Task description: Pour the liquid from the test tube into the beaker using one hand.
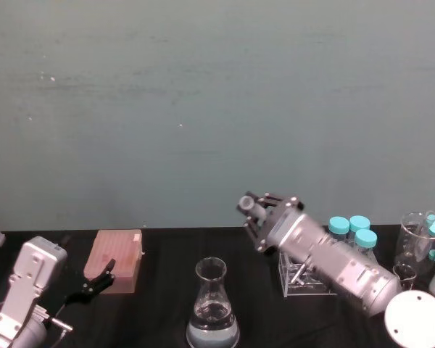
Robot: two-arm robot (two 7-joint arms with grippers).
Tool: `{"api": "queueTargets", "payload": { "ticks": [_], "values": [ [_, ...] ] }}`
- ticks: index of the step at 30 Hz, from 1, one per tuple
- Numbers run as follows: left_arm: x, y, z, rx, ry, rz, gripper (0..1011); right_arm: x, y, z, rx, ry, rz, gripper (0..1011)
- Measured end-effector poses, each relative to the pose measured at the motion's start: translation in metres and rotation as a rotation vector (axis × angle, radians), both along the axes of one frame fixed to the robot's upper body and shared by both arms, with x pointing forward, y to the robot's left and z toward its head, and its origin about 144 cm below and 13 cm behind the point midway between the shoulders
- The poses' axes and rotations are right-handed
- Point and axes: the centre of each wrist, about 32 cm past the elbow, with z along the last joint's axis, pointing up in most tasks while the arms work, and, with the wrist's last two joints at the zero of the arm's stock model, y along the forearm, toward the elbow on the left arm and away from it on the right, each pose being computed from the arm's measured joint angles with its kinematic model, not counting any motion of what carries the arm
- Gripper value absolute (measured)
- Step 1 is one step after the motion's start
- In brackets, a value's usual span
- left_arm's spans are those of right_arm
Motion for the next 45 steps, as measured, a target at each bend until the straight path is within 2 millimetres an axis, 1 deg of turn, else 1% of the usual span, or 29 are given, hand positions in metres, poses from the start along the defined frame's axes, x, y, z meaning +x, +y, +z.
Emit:
{"api": "queueTargets", "payload": {
  "ticks": [6,16,29,45],
  "values": [
    [0.0,0.0,0.0,0.0,0.0,0.0,1000,-0.002,-0.007,0.002,0.147,0.148,-0.076,215],
    [0.0,0.0,0.0,0.0,0.0,0.0,1000,-0.004,-0.018,-0.004,0.304,0.294,-0.181,215],
    [0.0,0.0,0.0,0.0,0.0,0.0,1000,-0.001,-0.029,-0.018,0.382,0.448,-0.256,216],
    [0.0,0.0,0.0,0.0,0.0,0.0,1000,0.005,-0.031,-0.022,0.402,0.484,-0.259,216]
  ]
}}
